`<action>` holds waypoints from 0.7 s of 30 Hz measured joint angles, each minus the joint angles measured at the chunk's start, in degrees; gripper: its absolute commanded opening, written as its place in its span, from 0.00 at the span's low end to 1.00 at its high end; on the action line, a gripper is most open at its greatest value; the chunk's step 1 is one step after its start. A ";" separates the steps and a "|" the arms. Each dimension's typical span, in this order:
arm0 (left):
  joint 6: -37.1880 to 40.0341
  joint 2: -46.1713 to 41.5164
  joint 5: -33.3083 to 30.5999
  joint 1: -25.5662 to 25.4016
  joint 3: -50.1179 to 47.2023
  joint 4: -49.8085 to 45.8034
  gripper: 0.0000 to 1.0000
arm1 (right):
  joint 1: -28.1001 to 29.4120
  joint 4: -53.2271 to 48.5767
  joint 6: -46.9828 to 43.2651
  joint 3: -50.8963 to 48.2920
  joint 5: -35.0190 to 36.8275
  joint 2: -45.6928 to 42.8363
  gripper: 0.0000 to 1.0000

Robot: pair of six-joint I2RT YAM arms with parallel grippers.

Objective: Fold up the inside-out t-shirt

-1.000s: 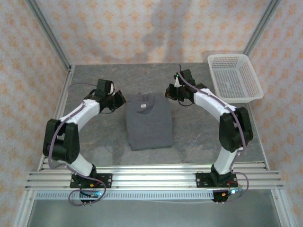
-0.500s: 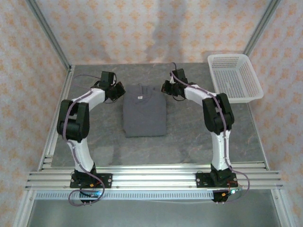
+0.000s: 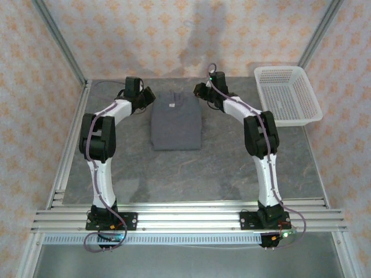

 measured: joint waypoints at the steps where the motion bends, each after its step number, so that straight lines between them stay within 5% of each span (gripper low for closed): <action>1: 0.04 1.66 0.00 0.00 1.70 -0.09 0.21 | -0.15 -1.38 0.20 3.43 0.17 2.21 0.33; 4: 0.11 4.46 -0.04 0.02 3.41 -0.66 0.44 | -0.70 -7.02 -0.17 11.34 0.61 7.34 0.49; 7: 0.55 4.17 -0.44 0.09 2.25 -2.16 0.51 | -1.16 -12.57 -1.60 12.15 0.76 7.91 0.68; 21: 4.33 -0.09 2.34 0.13 -0.98 -10.67 0.65 | -1.38 -18.38 -5.11 0.35 -4.44 2.45 0.68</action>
